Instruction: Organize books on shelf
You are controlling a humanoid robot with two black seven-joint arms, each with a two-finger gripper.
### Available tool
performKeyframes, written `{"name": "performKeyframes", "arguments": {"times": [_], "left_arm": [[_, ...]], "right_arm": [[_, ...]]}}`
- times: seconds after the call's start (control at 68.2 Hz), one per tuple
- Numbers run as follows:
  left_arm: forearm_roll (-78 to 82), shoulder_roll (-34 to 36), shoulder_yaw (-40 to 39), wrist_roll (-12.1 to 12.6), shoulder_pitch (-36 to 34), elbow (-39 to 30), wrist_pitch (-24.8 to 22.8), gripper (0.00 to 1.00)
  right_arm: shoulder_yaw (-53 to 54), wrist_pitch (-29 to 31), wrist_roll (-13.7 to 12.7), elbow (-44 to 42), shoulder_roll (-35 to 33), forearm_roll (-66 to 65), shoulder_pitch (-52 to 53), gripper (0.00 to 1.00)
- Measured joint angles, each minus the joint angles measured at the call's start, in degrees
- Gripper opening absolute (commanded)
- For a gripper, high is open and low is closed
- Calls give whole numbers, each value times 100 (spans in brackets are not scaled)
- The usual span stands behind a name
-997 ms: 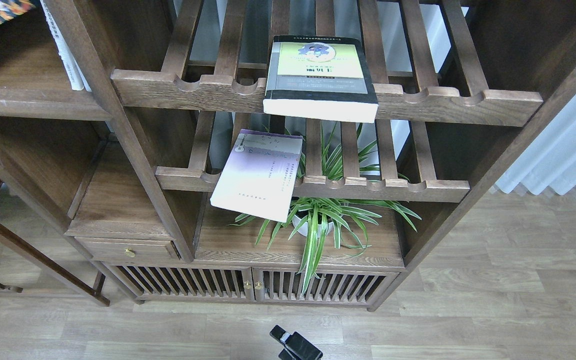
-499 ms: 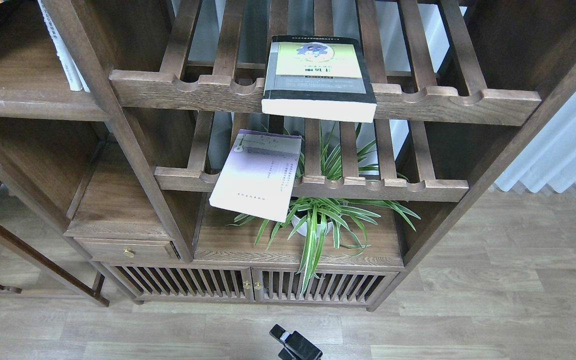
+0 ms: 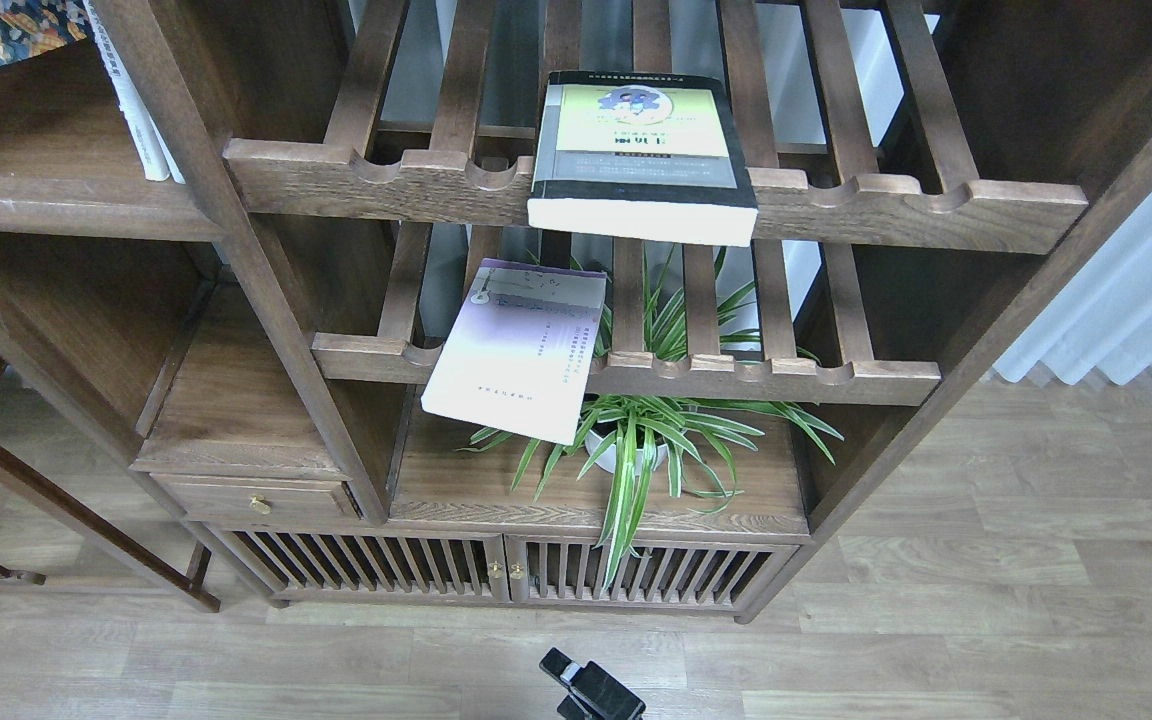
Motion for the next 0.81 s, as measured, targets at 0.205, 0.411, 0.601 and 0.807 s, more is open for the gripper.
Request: {"name": "performKeyframes", "arguments": {"times": [0.205,0.411,0.601,0.807], "left_arm": [[0,-73,56,-45,13,0,0,10],[-160,-314,3,-93,100,84,0,69],[-653,-356,-2,-95,141,101,0,69],[-1075,-302,-13,-95,178,64,0,70]], "right_arm": [[0,0,1,0,0,3,0,100],[0,0,0,-9,0,3,8,100],[1,0,1,-9,0,3,17,100],[15,0,0,-16,0,7,18,100]]}}
